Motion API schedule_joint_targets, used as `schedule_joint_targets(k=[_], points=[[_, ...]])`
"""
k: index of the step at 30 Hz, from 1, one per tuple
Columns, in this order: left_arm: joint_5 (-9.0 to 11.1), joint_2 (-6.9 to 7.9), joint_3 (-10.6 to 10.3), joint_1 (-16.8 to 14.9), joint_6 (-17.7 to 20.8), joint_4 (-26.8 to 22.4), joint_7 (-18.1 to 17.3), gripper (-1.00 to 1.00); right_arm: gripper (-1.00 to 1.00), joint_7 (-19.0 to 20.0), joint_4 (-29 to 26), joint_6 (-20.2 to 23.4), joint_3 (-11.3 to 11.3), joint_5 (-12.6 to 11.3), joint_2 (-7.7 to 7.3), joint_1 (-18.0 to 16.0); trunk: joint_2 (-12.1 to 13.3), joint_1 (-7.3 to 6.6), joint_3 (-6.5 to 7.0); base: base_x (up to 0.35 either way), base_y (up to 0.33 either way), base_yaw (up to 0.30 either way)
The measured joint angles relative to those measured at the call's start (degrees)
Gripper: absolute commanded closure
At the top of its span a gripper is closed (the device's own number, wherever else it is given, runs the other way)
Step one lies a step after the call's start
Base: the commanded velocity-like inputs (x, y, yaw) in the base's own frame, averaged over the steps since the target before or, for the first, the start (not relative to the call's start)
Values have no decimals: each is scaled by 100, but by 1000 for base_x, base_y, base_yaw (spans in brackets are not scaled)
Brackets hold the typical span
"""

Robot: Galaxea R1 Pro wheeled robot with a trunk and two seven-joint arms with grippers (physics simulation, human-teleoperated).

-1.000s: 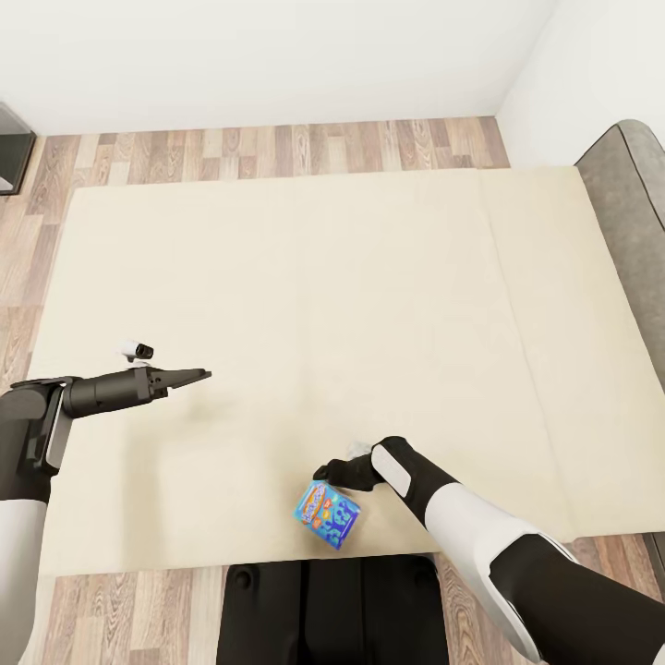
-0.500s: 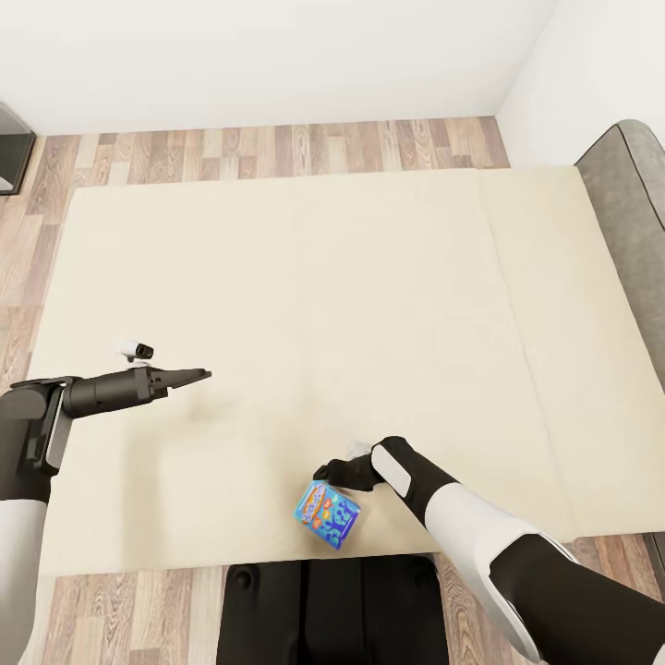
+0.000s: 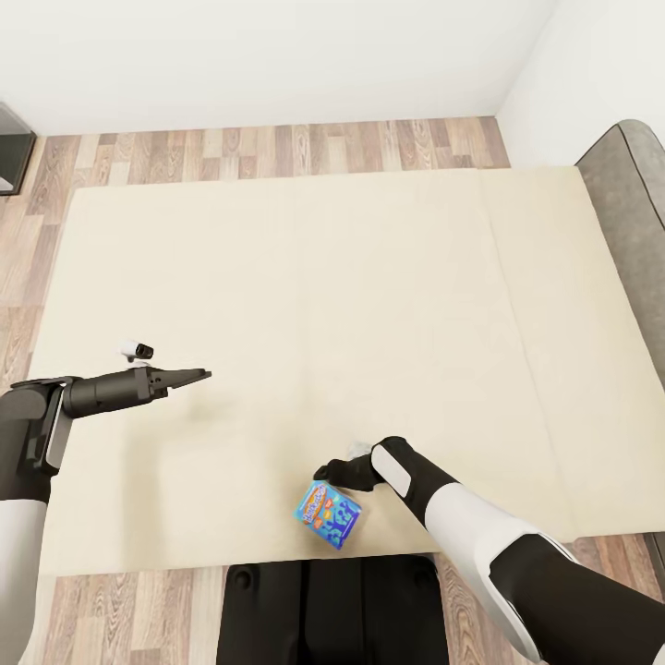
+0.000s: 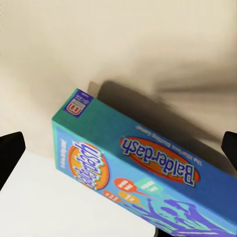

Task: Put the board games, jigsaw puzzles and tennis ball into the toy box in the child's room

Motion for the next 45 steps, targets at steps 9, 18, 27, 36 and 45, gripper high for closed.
schedule_joint_targets(k=[9, 18, 27, 36, 45], points=[[1, 0, 0, 0, -4, 1, 0, -100, -100, -5, 0, -7, 4, -1, 0, 0, 0, 0, 0, 0, 9, 0], [0, 0, 0, 0, -5, -3, 0, -100, -100, -8, -8, -25, -1, 2, 0, 0, 0, 0, 0, 0, 0, 0], [0, 0, 1, 3, -2, 2, 0, -100, -100, -9, -9, -39, -7, 15, 0, 91, 0, 0, 0, 0, 0, 0], [1, 0, 2, 7, 2, 1, 0, -100, -100, -13, -9, -50, -5, 26, 0, 129, 0, 0, 10, 0, 0, 0], [1, 0, 0, 8, 2, 2, 0, -100, -100, -13, -9, -52, 0, 26, 0, 131, 0, 0, 82, 0, 0, 0]])
